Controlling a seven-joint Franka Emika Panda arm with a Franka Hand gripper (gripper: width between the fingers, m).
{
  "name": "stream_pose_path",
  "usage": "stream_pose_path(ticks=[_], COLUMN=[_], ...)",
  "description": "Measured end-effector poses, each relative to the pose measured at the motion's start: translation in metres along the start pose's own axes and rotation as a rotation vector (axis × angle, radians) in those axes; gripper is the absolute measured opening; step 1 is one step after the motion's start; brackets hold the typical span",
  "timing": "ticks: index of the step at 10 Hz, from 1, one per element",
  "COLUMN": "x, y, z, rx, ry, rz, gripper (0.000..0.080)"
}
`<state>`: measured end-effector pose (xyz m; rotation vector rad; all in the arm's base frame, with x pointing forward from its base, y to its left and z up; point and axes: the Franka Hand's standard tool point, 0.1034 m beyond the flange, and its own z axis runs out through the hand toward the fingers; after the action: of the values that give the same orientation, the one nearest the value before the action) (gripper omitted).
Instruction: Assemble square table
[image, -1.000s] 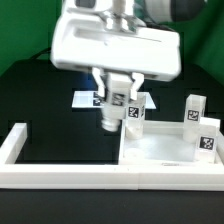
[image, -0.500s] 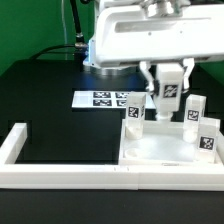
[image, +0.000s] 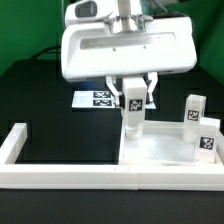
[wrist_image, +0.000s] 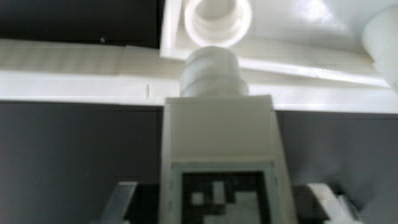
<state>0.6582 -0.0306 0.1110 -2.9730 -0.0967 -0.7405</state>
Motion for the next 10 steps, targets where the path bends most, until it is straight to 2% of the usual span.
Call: stream_pose_path(ticks=[2, 4, 8, 10], x=[-0.009, -0.013, -0.014, -0.016], y=[0.002, 0.003, 0.004, -0.008], z=[0.014, 0.025, 0.029, 0.032], rx=[0.008, -0.028, -0.042, -0.034], ry=[0.013, 0.056, 0.074, 0.071], rz=[0.023, 0.031, 0.052, 0.073], gripper=[0.0271, 0.0271, 0.0271, 0.0271])
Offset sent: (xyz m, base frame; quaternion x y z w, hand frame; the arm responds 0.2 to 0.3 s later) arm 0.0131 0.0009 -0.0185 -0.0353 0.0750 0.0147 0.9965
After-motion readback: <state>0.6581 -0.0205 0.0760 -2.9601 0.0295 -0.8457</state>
